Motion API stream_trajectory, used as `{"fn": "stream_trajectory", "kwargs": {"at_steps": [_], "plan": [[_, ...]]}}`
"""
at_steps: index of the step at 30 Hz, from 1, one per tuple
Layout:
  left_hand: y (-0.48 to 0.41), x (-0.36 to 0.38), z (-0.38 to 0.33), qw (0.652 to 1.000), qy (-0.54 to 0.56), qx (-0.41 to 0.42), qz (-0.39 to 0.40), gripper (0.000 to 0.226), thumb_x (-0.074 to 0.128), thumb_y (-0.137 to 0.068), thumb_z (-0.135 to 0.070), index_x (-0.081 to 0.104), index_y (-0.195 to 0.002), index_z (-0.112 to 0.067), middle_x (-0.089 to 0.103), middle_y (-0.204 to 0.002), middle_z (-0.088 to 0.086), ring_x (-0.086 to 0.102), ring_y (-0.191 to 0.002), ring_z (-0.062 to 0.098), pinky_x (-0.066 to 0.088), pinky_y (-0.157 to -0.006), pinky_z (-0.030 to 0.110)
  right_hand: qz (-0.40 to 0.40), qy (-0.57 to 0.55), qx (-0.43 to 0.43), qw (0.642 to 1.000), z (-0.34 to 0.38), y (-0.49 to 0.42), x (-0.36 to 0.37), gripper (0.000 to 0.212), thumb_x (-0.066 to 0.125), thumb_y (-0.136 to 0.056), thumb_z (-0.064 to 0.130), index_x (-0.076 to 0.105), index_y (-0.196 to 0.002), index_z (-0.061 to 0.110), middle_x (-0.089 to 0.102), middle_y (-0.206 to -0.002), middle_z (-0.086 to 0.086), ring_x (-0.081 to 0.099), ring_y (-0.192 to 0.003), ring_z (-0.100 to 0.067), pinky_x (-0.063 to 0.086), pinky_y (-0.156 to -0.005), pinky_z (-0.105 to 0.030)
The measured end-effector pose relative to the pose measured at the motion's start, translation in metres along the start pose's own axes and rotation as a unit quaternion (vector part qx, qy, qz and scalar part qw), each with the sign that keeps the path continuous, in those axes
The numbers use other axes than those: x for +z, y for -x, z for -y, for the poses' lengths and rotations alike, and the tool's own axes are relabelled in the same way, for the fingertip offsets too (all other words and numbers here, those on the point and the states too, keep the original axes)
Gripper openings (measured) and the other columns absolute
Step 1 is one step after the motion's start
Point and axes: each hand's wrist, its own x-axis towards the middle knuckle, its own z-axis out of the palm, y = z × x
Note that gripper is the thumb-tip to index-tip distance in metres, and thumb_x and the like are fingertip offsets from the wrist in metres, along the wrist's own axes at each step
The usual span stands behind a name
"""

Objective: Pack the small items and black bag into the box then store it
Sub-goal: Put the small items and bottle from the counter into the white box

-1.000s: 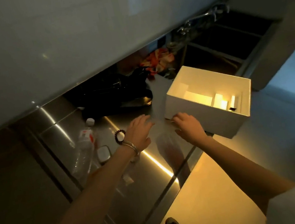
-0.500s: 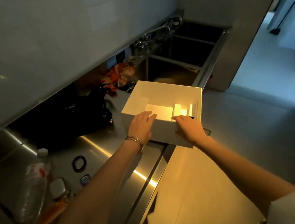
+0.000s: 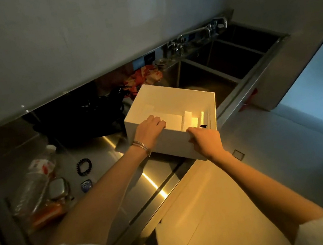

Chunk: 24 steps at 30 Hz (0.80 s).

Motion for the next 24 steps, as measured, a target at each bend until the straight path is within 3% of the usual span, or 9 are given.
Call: {"fn": "stream_trajectory", "kwargs": {"at_steps": [2,8,14,17,19,22,24], "plan": [[0.011,-0.007,0.009,1.000,0.001,-0.019,0.001,0.034,0.077,-0.060,0.006,0.063,-0.089,-0.004,0.063,-0.086,0.015,0.058,-0.079,0.032,0.043,-0.054,0.033,-0.016,-0.010,-0.036,0.999,0.010,-0.009,0.001,0.030,0.057,-0.089,0.020,0.054,-0.119,0.018,0.067,-0.110,-0.004,0.063,-0.100,-0.024,0.054,-0.079,-0.036],[0.051,-0.031,0.033,0.994,-0.015,-0.104,0.003,0.037,0.075,-0.059,0.012,0.062,-0.091,-0.003,0.061,-0.088,0.018,0.055,-0.079,0.034,0.043,-0.059,0.033,-0.058,0.000,-0.147,0.987,0.055,-0.029,-0.013,0.028,0.059,-0.084,0.015,0.058,-0.112,0.016,0.068,-0.099,-0.007,0.065,-0.088,-0.028,0.056,-0.066,-0.041],[0.053,-0.061,0.030,0.995,-0.048,-0.081,-0.030,0.042,0.078,-0.051,0.011,0.062,-0.087,-0.003,0.061,-0.082,0.017,0.057,-0.072,0.032,0.042,-0.055,0.028,-0.109,0.046,-0.140,0.983,0.060,-0.025,-0.034,0.025,0.060,-0.082,0.014,0.059,-0.107,0.016,0.070,-0.093,-0.006,0.066,-0.079,-0.028,0.055,-0.058,-0.039],[0.067,-0.066,0.032,0.996,-0.044,-0.071,-0.037,0.038,0.075,-0.065,0.005,0.061,-0.099,-0.005,0.060,-0.095,0.017,0.054,-0.084,0.031,0.042,-0.064,0.032,-0.132,0.034,-0.141,0.981,0.072,-0.011,-0.036,0.022,0.062,-0.082,0.013,0.061,-0.104,0.013,0.070,-0.088,-0.008,0.065,-0.072,-0.029,0.054,-0.055,-0.036],[0.082,-0.073,0.038,0.995,-0.054,-0.069,-0.040,0.040,0.078,-0.062,0.003,0.061,-0.096,-0.006,0.060,-0.093,0.016,0.054,-0.083,0.030,0.043,-0.063,0.033,-0.145,0.020,-0.136,0.980,0.087,-0.001,-0.033,0.021,0.062,-0.084,0.014,0.061,-0.104,0.013,0.070,-0.086,-0.008,0.064,-0.070,-0.026,0.054,-0.055,-0.035],[0.117,-0.089,0.055,0.994,-0.072,-0.078,-0.036,0.034,0.068,-0.074,-0.006,0.057,-0.106,-0.007,0.056,-0.106,0.014,0.049,-0.096,0.030,0.039,-0.076,0.035,-0.154,-0.013,-0.143,0.978,0.126,0.015,-0.030,0.021,0.061,-0.085,0.015,0.061,-0.106,0.012,0.069,-0.090,-0.010,0.064,-0.074,-0.027,0.052,-0.057,-0.032],[0.150,-0.099,0.071,0.991,-0.081,-0.088,-0.050,0.029,0.067,-0.074,-0.010,0.058,-0.101,-0.006,0.058,-0.102,0.015,0.050,-0.092,0.031,0.039,-0.073,0.037,-0.147,-0.030,-0.156,0.976,0.161,0.026,-0.026,0.023,0.061,-0.086,0.015,0.061,-0.108,0.011,0.068,-0.095,-0.012,0.063,-0.080,-0.029,0.044,-0.061,-0.029]]}}
